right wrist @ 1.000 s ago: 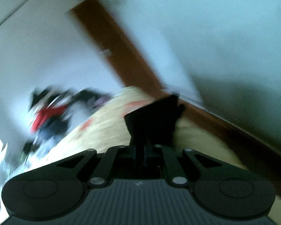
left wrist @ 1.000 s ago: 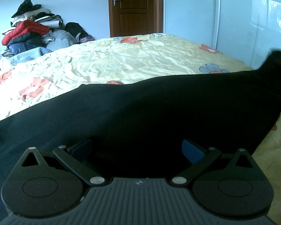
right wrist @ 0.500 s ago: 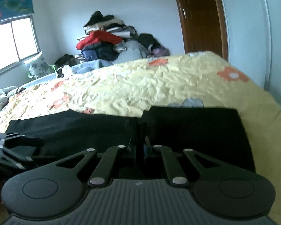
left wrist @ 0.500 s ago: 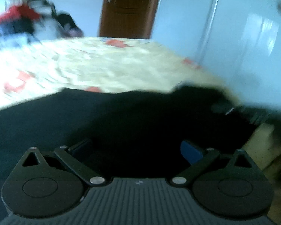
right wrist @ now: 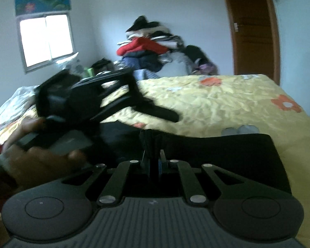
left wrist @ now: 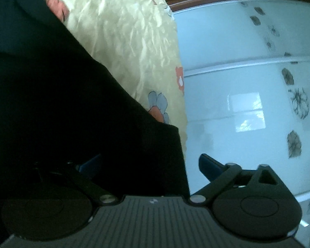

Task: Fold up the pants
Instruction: 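Open the left gripper and release the waistband, then reposition both grippers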

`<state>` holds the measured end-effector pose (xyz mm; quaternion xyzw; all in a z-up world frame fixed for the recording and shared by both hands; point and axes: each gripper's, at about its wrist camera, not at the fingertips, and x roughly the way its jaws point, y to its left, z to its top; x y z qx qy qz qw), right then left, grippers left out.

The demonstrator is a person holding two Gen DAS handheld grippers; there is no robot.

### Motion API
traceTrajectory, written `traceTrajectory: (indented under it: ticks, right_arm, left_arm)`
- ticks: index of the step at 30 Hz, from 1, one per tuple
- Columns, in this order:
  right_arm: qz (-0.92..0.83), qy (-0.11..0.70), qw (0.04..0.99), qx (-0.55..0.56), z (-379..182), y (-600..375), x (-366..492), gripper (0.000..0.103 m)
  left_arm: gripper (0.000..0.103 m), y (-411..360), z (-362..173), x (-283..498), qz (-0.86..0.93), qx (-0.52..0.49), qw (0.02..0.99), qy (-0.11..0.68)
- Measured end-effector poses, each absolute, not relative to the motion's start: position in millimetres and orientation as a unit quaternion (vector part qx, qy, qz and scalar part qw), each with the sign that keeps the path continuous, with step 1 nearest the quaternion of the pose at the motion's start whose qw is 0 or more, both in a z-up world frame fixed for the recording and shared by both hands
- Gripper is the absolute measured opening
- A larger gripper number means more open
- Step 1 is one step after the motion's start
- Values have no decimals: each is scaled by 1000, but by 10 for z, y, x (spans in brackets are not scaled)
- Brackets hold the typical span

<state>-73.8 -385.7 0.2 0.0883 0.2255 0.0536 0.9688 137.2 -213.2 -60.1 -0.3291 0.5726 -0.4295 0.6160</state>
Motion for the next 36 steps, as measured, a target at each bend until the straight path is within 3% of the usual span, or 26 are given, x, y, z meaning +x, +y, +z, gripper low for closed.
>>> traceTrajectory:
  ticks: [1, 2, 4, 5, 15, 22, 24, 25, 27, 29, 32, 36]
  right_arm:
    - [60, 228, 968, 87, -13, -3826, -736, 7]
    - [66, 231, 967, 87, -25, -3801, -724, 7]
    - [71, 236, 965, 88, -56, -3752, -701, 7]
    - [71, 238, 965, 88, -67, -3728, -693, 7]
    - [137, 257, 950, 114, -159, -3360, -382, 7]
    - [171, 267, 941, 121, -234, -3061, -159, 8]
    - [171, 274, 938, 128, -271, -3035, -127, 9]
    - [168, 282, 935, 133, -300, -3028, -109, 11]
    - [167, 297, 929, 142, -347, -3037, -86, 15]
    - [173, 306, 925, 142, -353, -3052, -114, 29]
    - [200, 304, 924, 115, -231, -3098, -264, 50]
    - [188, 261, 939, 124, 12, -3457, -449, 50]
  left_arm:
    - [74, -2145, -609, 1392, -432, -332, 611, 574]
    - [41, -2175, -630, 1409, -438, -330, 603, 579]
    - [15, -2175, -671, 1421, -435, -310, 604, 591]
    - [10, -2168, -673, 1410, -428, -298, 619, 587]
    - [6, -1793, -278, 1208, -381, -125, 782, 477]
    - [7, -1613, -243, 1183, -346, -49, 833, 428]
    - [12, -1614, -261, 1176, -343, -27, 841, 418]
    - [22, -1609, -269, 1167, -337, -15, 847, 412]
    - [29, -1597, -256, 1137, -328, 14, 858, 395]
    - [49, -1553, -210, 1107, -312, 36, 870, 379]
    - [67, -1436, -137, 1096, -259, 68, 900, 344]
    - [67, -1297, -59, 1217, -249, 39, 900, 355]
